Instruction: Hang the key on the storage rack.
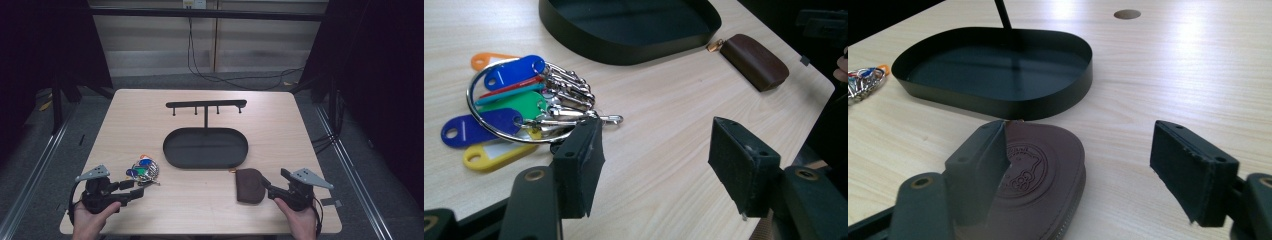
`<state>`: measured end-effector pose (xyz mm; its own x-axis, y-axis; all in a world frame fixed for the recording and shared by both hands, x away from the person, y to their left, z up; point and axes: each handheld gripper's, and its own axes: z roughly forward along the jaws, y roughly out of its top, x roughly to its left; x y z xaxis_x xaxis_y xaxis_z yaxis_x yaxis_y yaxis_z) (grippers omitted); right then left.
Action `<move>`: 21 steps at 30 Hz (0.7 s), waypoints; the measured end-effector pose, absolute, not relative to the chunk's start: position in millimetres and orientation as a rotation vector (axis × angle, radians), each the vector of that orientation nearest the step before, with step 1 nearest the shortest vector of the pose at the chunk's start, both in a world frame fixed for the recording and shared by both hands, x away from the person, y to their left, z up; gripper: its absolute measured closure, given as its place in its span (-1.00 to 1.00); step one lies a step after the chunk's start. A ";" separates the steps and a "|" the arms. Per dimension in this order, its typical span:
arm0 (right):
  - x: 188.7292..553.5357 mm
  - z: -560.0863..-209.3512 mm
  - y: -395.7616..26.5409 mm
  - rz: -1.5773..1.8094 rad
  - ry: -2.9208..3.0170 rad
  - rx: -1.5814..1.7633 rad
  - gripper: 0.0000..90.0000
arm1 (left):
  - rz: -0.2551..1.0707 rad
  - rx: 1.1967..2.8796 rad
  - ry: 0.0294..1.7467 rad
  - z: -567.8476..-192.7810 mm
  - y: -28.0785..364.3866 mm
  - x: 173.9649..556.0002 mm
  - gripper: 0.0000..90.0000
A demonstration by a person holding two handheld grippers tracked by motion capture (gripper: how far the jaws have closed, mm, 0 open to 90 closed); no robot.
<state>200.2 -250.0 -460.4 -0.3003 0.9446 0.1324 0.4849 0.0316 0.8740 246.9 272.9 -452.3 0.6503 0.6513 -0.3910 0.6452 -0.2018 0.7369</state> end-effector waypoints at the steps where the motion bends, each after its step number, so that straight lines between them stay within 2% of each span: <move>1: 199.7 -459.6 -250.4 1.212 1.814 1.448 -0.49 | 0.009 1.908 1.021 -452.8 272.7 247.3 -0.13; 12: 199.3 -456.8 -255.0 1.226 1.835 1.530 -0.44 | -0.045 1.904 1.030 -454.2 272.0 246.4 0.07; 21: 197.2 -456.3 -250.7 1.204 1.864 1.515 -0.48 | -0.030 1.932 1.034 -445.9 279.2 248.4 0.33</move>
<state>197.2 -250.7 -456.3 -0.2949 0.9394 0.1746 0.5455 0.0154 0.8380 248.4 279.2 -445.9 0.6474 0.6468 -0.4032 0.6694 -0.2297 0.7065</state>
